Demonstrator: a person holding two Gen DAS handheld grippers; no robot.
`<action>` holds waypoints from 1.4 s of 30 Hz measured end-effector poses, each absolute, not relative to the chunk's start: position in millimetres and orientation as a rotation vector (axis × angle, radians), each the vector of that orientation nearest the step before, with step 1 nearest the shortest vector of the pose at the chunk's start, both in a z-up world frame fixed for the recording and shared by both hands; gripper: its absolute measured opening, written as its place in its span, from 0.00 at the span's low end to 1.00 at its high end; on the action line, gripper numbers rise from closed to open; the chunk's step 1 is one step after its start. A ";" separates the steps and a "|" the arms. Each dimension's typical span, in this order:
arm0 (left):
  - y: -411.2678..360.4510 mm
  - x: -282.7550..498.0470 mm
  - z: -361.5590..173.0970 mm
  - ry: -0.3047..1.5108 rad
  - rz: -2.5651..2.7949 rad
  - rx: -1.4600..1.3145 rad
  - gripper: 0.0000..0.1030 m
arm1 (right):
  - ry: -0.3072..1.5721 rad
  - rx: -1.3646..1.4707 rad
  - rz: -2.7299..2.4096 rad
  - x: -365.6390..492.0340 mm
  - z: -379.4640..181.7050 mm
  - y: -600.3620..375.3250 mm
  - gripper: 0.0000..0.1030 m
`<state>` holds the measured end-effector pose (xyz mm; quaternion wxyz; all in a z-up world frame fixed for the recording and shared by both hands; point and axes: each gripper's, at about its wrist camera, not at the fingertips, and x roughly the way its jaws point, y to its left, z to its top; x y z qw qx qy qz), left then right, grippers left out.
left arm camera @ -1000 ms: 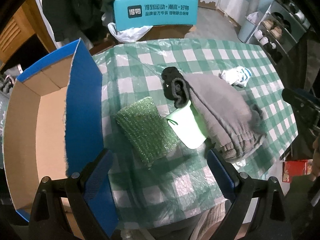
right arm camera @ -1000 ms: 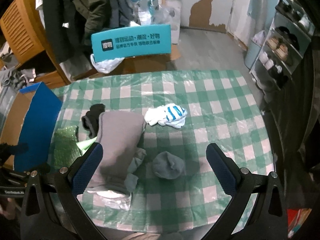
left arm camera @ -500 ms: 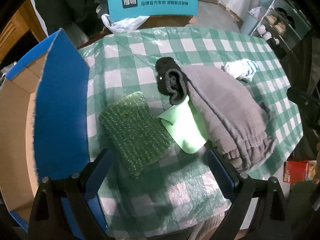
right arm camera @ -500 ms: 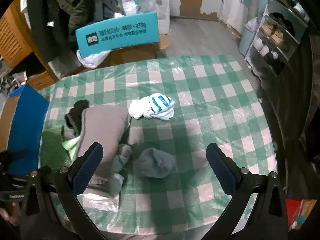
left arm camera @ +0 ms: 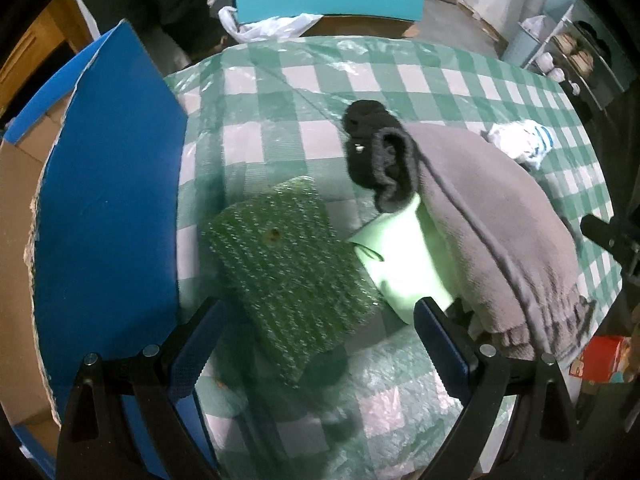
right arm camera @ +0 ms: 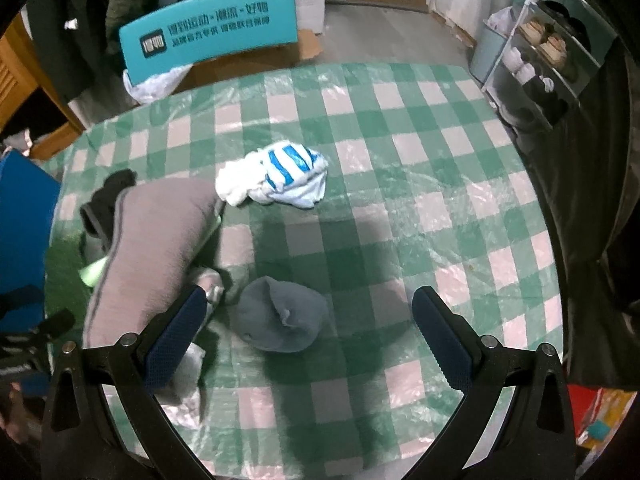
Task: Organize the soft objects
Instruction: 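Move the left tool down over the green bubble-wrap pouch while the right tool approaches the grey sock, then grasp the green bubble-wrap pouch with the left tool while the right tool grasps the grey sock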
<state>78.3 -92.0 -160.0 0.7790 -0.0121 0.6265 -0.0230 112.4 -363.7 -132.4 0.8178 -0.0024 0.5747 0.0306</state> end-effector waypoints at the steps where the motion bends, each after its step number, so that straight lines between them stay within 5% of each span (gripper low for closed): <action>1: -88.7 78.7 -160.8 1.359 -0.051 -0.032 0.93 | 1.230 -0.010 0.066 112.8 -135.0 -363.2 0.98; 16: -79.6 90.8 -188.2 1.408 -0.018 0.008 0.93 | 1.293 -0.067 0.103 118.8 -161.8 -344.3 0.98; 20: -84.8 96.3 -190.1 1.389 -0.009 0.039 0.92 | 1.306 -0.076 0.113 118.7 -169.1 -342.8 0.87; 26: -104.8 96.4 -185.9 1.341 0.009 0.100 0.72 | 1.327 -0.088 0.129 117.0 -177.7 -341.9 0.67; 34: -105.9 87.9 -183.2 1.323 0.024 0.090 0.60 | 1.328 -0.127 0.139 115.3 -178.2 -336.8 0.43; 42: -74.2 78.1 -165.8 1.303 0.051 0.084 0.29 | 1.318 -0.111 0.149 118.8 -166.7 -332.3 0.27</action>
